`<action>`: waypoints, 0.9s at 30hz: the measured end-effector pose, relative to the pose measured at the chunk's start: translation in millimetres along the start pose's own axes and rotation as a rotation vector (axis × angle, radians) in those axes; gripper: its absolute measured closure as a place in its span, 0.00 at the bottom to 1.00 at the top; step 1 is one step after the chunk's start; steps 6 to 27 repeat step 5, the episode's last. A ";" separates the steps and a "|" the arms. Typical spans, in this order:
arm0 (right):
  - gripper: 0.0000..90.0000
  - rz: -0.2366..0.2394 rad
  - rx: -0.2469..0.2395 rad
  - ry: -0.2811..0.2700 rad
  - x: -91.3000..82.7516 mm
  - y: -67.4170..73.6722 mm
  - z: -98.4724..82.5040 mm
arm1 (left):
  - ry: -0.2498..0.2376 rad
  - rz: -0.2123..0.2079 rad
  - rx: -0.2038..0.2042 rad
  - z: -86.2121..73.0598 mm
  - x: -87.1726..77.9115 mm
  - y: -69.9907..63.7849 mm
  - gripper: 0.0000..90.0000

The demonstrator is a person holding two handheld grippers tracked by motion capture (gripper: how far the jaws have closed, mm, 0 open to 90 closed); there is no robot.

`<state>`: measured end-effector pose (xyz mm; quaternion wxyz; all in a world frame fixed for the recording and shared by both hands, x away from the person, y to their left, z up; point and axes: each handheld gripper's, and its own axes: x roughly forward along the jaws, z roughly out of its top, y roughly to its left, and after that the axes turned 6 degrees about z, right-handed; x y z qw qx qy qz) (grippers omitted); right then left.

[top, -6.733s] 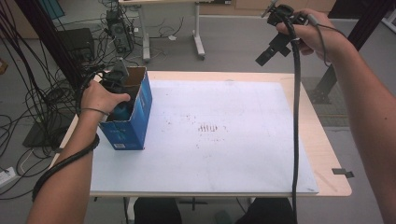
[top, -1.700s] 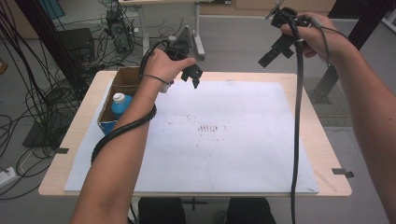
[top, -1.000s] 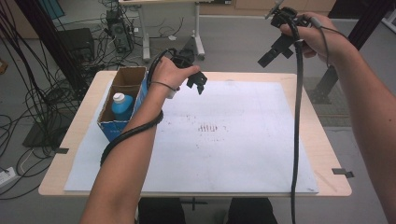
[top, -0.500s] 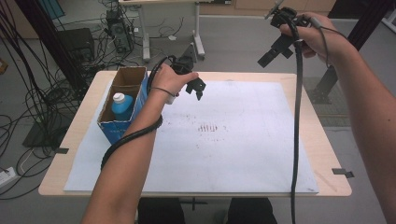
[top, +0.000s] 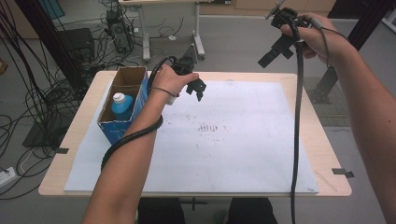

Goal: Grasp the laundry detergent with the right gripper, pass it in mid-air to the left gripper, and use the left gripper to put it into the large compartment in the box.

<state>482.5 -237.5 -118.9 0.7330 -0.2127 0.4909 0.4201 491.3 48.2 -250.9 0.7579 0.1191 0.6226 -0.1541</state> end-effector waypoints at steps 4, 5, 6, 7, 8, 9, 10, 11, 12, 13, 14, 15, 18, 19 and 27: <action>0.04 -0.008 -0.001 0.000 -2.3 1.1 -1.0 | -0.001 -0.003 0.001 -1.3 -1.4 0.0 0.07; 0.04 -0.009 0.001 0.000 -2.6 1.3 -1.0 | -0.004 -0.005 0.001 -1.9 -1.6 -0.2 0.07; 0.04 -0.009 0.001 0.000 -2.6 1.3 -1.0 | -0.004 -0.005 0.001 -1.9 -1.6 -0.2 0.07; 0.04 -0.009 0.001 0.000 -2.6 1.3 -1.0 | -0.004 -0.005 0.001 -1.9 -1.6 -0.2 0.07; 0.04 -0.009 0.001 0.000 -2.6 1.3 -1.0 | -0.004 -0.005 0.001 -1.9 -1.6 -0.2 0.07; 0.04 -0.009 0.001 0.000 -2.6 1.3 -1.0 | -0.004 -0.005 0.001 -1.9 -1.6 -0.2 0.07; 0.04 -0.009 0.001 0.000 -2.6 1.3 -1.0 | -0.004 -0.005 0.001 -1.9 -1.6 -0.2 0.07; 0.04 -0.009 0.001 0.000 -2.6 1.3 -1.0 | -0.004 -0.005 0.001 -1.9 -1.6 -0.2 0.07; 0.04 -0.009 0.001 0.000 -2.6 1.3 -1.0 | -0.004 -0.005 0.001 -1.9 -1.6 -0.2 0.07; 0.04 -0.009 0.001 0.000 -2.6 1.3 -1.0 | -0.004 -0.005 0.001 -1.9 -1.6 -0.2 0.07; 0.04 -0.009 0.001 0.000 -2.6 1.3 -1.0 | -0.004 -0.005 0.001 -1.9 -1.6 -0.2 0.07; 0.04 -0.009 0.001 0.000 -2.6 1.3 -1.0 | -0.004 -0.005 0.001 -1.9 -1.6 -0.2 0.07; 0.04 -0.009 0.001 0.000 -2.6 1.3 -1.0 | -0.004 -0.005 0.001 -1.9 -1.6 -0.2 0.07; 0.04 -0.009 0.001 0.000 -2.6 1.3 -1.0 | -0.004 -0.005 0.001 -1.9 -1.6 -0.2 0.07; 0.04 -0.009 0.001 0.000 -2.6 1.3 -1.0 | -0.004 -0.005 0.001 -1.9 -1.6 -0.2 0.07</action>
